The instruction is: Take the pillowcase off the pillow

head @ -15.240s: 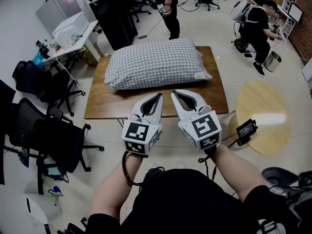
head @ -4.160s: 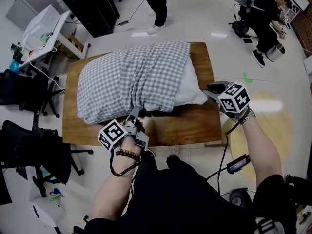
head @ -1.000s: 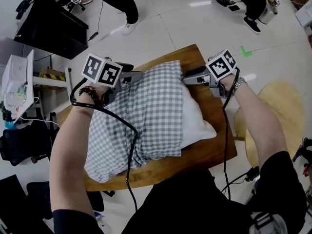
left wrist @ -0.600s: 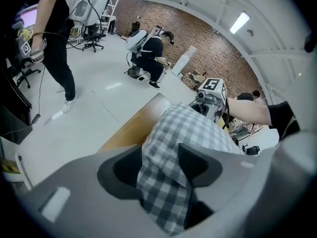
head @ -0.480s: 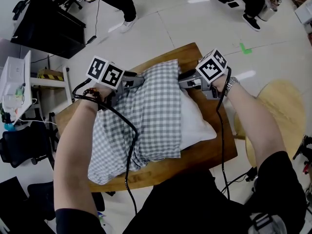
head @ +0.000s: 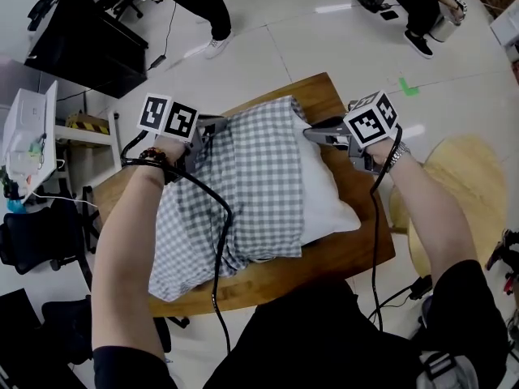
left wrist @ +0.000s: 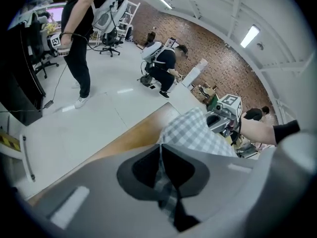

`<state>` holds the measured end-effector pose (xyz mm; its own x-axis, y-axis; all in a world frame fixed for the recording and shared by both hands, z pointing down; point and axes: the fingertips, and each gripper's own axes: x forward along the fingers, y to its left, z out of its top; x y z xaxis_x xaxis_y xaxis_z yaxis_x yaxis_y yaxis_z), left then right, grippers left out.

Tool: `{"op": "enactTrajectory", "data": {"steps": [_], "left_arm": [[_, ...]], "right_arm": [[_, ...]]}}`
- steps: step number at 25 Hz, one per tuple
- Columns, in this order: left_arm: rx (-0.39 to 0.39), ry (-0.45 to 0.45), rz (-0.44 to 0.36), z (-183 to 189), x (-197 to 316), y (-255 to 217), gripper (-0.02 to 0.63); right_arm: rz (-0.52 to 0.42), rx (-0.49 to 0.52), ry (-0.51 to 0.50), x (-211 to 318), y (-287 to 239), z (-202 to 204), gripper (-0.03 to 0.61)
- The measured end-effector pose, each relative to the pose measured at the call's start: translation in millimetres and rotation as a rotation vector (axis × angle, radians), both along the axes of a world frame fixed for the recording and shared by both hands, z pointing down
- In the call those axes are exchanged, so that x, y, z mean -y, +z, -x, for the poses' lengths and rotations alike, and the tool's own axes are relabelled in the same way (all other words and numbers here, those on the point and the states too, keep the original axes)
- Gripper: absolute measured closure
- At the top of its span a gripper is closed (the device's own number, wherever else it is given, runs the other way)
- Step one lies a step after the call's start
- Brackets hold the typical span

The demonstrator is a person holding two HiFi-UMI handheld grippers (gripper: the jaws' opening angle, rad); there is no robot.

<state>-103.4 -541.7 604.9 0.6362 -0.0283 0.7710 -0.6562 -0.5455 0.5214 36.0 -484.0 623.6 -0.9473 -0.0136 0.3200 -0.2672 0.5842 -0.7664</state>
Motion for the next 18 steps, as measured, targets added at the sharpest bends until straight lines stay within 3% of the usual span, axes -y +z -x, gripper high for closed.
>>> {"op": "enactTrajectory", "data": {"steps": [4,9,18], "left_arm": [[0.129,-0.066,-0.031,29.7,-6.8,1.4,0.606],[0.220,-0.136,-0.018,60.4,-32.2,10.3,0.606],[0.265,-0.206,-0.029,110.9,-52.5,3.2,0.606]], "right_arm": [[-0.094,-0.036,0.022,-16.4,-18.1,-8.1,0.565],[-0.180,-0.063,0.060,-38.9,-33.6,-31.5,0.565],[-0.177,-0.132,0.180,-44.6,-41.1,-63.8,0.565]]}}
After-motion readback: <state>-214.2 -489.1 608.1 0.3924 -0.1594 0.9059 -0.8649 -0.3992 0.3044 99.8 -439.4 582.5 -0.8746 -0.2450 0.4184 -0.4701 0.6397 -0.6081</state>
